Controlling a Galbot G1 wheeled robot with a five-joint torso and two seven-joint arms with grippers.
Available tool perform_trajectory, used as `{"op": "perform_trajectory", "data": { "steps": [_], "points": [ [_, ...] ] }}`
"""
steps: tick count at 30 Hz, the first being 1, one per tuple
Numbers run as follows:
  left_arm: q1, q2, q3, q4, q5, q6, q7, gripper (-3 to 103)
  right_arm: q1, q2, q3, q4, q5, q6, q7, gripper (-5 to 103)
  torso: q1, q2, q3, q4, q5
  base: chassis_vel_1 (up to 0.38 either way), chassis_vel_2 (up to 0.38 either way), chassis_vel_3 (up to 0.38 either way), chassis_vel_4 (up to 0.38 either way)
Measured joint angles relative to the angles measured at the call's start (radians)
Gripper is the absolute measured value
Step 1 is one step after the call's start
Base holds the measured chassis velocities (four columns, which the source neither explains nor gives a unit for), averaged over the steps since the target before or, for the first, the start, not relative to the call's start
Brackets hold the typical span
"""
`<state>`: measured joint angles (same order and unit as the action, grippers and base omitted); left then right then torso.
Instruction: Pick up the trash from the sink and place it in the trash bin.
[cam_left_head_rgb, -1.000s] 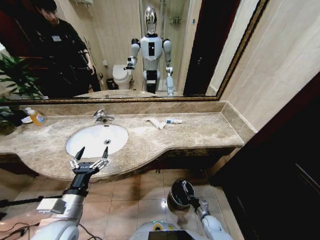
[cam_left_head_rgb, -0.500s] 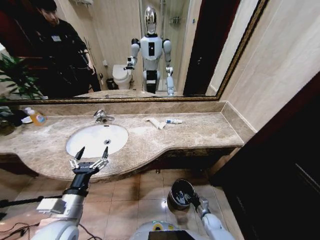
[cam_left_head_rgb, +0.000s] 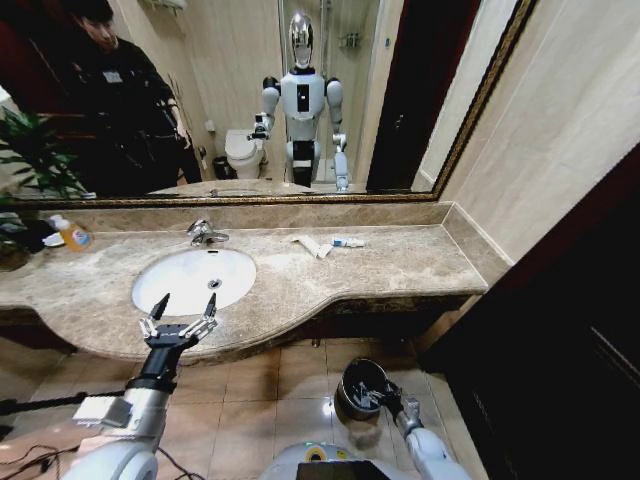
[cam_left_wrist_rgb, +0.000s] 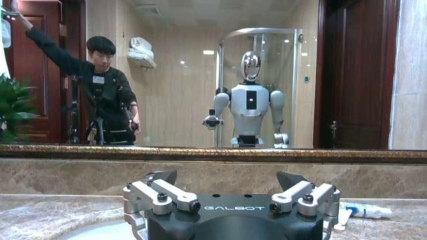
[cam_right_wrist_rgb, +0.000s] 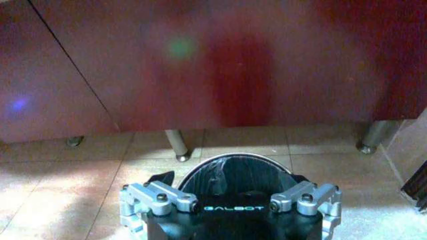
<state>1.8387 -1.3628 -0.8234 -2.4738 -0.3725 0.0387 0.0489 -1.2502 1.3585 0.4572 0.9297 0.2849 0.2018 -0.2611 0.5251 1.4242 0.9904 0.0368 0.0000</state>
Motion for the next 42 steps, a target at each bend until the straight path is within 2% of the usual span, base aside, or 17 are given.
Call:
{"op": "perform_trajectory", "data": {
  "steps": [7,20,29,34,37,42],
  "points": [
    [0.0,0.0,0.0,0.0,0.0,0.0,0.0,100,-0.038,-0.005,0.0,0.071,0.018,0.001,0.002,100,0.0,0.0,0.0,0.0001,0.0001,0.0,0.0,0.0,0.0],
    [0.0,0.0,0.0,0.0,0.0,0.0,0.0,100,-0.233,-0.104,0.005,0.485,0.085,0.055,0.019,100,0.0,0.0,0.0,0.0,0.0,0.0,0.0,0.0,0.0],
    [0.0,0.0,0.0,0.0,0.0,0.0,0.0,100,-0.346,-0.14,0.046,0.771,0.161,0.087,0.09,100,0.0,0.0,0.0,-0.0001,0.0,0.0,0.0,0.0,0.0],
    [0.0,0.0,0.0,0.0,0.0,0.0,0.0,100,-0.364,-0.121,0.068,0.917,0.163,0.052,0.114,100,0.0,0.0,0.0,0.0001,-0.0002,0.0,0.0,0.0,0.0],
    [0.0,0.0,0.0,0.0,0.0,0.0,0.0,100,-0.337,-0.101,0.079,1.019,0.166,-0.019,0.116,100,0.0,0.0,0.0,0.0,-0.0003,0.0,0.0,0.0,0.0],
    [0.0,0.0,0.0,0.0,0.0,0.0,0.0,100,-0.274,-0.097,0.077,1.048,0.165,-0.091,0.105,100,0.0,0.0,0.0,0.0,0.0,0.0,0.0,0.0,0.0]
  ]
}}
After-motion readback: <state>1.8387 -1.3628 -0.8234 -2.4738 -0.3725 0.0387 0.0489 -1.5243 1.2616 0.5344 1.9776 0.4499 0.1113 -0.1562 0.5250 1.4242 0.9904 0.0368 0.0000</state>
